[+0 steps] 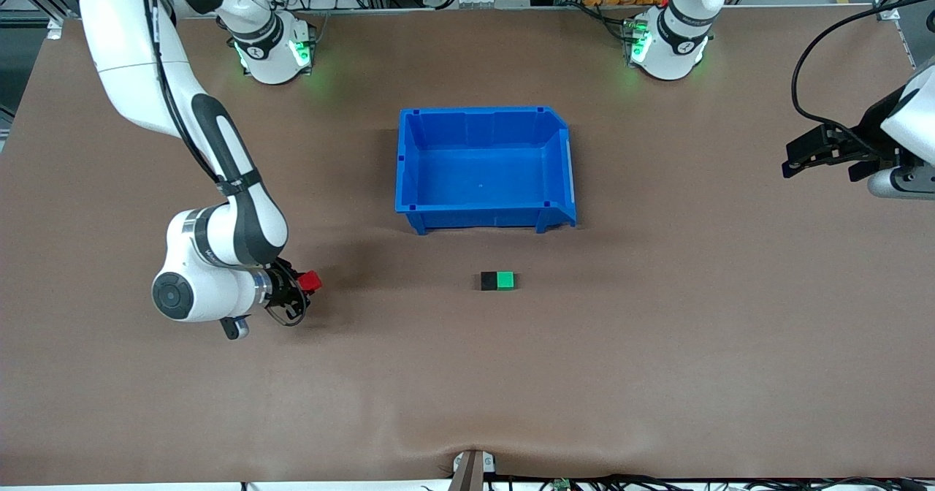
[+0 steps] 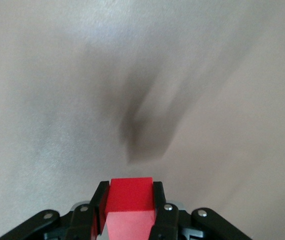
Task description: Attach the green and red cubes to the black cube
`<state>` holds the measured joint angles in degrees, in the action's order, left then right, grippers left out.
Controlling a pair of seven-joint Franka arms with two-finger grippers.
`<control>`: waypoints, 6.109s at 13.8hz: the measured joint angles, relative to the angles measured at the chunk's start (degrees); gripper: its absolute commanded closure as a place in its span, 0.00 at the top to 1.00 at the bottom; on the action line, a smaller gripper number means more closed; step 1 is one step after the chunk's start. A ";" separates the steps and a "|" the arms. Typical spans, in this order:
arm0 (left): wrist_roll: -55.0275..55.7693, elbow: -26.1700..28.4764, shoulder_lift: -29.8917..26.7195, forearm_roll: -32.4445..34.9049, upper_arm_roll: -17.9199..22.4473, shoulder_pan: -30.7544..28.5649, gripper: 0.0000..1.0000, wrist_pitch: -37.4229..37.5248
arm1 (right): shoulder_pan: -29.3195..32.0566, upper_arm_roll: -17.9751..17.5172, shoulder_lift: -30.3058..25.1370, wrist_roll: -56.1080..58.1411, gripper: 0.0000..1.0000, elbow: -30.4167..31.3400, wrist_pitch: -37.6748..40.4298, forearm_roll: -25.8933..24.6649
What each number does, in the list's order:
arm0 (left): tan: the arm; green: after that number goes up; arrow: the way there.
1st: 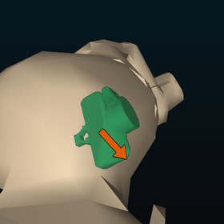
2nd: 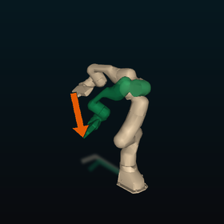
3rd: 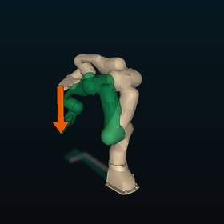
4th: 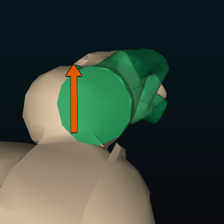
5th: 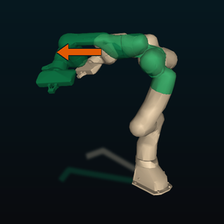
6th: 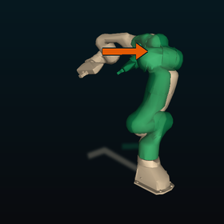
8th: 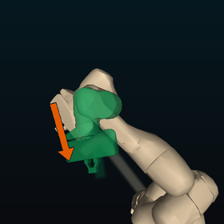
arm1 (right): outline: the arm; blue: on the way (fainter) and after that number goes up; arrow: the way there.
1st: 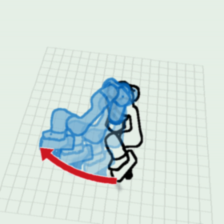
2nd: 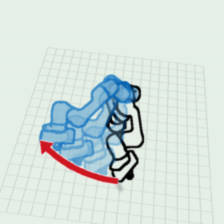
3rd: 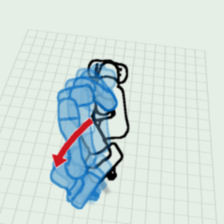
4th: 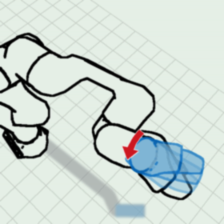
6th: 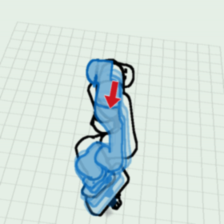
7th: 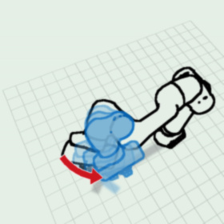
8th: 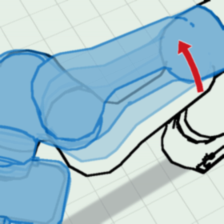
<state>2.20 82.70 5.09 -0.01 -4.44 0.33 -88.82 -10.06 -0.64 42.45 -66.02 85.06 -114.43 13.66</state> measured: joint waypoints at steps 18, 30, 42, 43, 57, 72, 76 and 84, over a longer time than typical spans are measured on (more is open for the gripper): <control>4.55 0.00 0.00 1.31 -0.96 0.41 1.00 0.00 | -5.21 -0.03 0.00 -10.66 0.00 -0.97 -3.15 6.42; 4.67 0.00 0.00 2.88 -2.26 0.64 1.00 0.00 | -9.18 -0.05 1.03 -20.20 0.00 -1.67 -7.19 7.83; 4.68 0.00 0.00 2.88 -2.26 0.64 1.00 0.00 | -13.32 -0.07 5.13 -27.94 0.00 -5.10 -11.84 12.01; 4.68 0.00 0.00 2.88 -2.26 0.64 1.00 0.00 | -13.56 -0.07 5.45 -28.45 0.00 -5.45 -11.96 12.02; 4.68 0.00 0.00 2.88 -2.26 0.64 1.00 0.00 | -17.87 -0.11 9.85 -36.59 0.00 -9.31 -16.81 12.12; 4.68 0.00 0.00 2.88 -2.26 0.64 1.00 0.00 | -21.17 -0.11 11.99 -43.48 0.00 -13.11 -18.64 12.14; 4.68 0.00 0.00 2.88 -2.26 0.64 1.00 0.00 | -21.84 -0.11 12.02 -44.36 0.00 -13.24 -18.70 12.14; 4.68 0.00 0.00 2.88 -2.26 0.64 1.00 0.00 | -23.35 -0.11 12.55 -45.37 0.00 -13.24 -19.39 12.14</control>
<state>6.88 82.70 5.09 2.87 -6.70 0.97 -88.83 -33.41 -0.75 55.00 -111.40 71.82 -133.82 25.80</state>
